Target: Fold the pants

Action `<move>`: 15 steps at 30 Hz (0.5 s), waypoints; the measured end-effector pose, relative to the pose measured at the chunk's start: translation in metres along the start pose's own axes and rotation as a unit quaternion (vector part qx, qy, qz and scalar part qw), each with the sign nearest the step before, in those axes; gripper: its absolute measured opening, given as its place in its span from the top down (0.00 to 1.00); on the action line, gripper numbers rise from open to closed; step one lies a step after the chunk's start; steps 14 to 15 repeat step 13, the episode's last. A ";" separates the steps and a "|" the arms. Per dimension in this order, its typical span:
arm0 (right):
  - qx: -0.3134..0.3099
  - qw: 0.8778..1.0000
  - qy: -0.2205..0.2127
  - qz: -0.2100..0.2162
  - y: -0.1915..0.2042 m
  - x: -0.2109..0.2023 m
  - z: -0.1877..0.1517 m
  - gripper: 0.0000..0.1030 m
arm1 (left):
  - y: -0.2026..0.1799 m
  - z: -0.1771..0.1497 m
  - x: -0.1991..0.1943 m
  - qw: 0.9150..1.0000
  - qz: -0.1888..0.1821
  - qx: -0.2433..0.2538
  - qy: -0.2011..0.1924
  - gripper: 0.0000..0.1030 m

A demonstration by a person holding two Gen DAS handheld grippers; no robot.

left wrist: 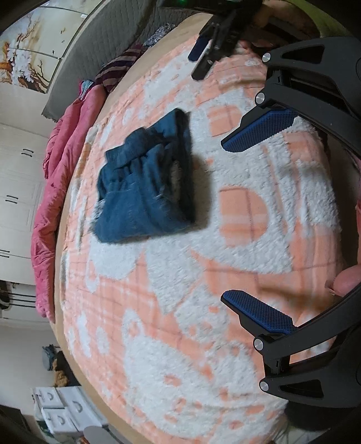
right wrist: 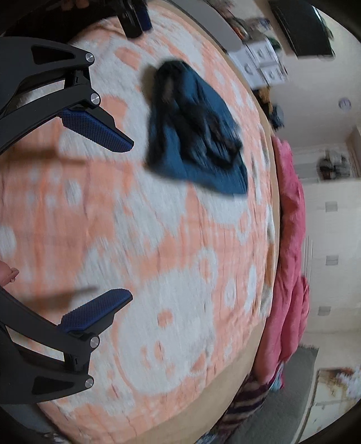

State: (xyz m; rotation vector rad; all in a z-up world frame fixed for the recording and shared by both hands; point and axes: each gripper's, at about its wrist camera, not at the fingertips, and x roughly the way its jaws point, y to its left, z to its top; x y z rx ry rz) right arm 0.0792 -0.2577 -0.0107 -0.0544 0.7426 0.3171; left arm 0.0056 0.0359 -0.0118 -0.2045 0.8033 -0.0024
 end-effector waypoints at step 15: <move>0.158 0.974 0.074 -0.141 -0.203 0.070 0.066 0.04 | 0.122 0.089 0.070 0.989 0.125 -0.062 0.052 0.09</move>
